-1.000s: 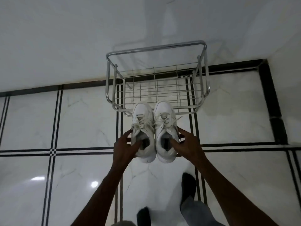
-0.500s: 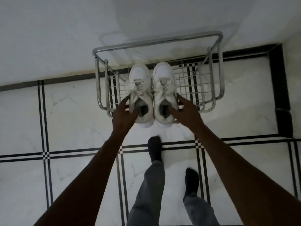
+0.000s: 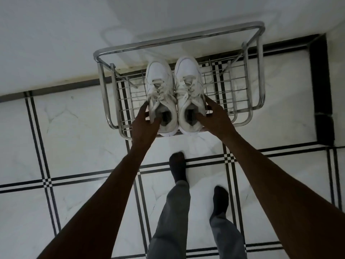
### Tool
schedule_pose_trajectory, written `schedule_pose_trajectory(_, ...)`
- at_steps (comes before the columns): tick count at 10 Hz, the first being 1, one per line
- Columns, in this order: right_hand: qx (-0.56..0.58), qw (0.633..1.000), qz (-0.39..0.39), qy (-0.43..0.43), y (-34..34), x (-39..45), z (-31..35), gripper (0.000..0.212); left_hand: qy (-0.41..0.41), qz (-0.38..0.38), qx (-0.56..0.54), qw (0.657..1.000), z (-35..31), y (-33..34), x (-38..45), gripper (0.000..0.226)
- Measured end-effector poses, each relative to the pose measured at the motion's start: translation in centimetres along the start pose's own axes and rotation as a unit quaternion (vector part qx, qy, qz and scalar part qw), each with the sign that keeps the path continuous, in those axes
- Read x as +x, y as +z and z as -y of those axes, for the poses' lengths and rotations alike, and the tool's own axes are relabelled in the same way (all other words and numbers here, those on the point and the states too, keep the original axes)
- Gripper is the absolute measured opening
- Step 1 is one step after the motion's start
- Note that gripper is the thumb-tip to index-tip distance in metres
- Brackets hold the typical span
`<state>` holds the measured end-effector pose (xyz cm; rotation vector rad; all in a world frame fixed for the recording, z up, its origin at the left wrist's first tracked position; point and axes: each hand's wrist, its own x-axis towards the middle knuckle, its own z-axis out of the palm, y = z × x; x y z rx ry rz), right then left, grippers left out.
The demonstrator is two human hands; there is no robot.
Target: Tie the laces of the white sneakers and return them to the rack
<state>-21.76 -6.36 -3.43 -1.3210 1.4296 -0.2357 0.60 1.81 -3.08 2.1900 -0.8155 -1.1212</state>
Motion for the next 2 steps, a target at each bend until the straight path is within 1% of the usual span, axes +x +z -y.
schedule_pose_trajectory(1,-0.008,1.0,-0.01,-0.017,0.1,-0.5,0.4,0.062,0.002,0.019,0.005,1.0,0.2,-0.2,-0.1,0.07)
schedule_pose_trajectory(2,-0.074,0.996,-0.041,-0.005,-0.1,-1.5,0.9,0.076,0.028,0.007,0.031,0.999,0.0,-0.5,-1.0,0.069)
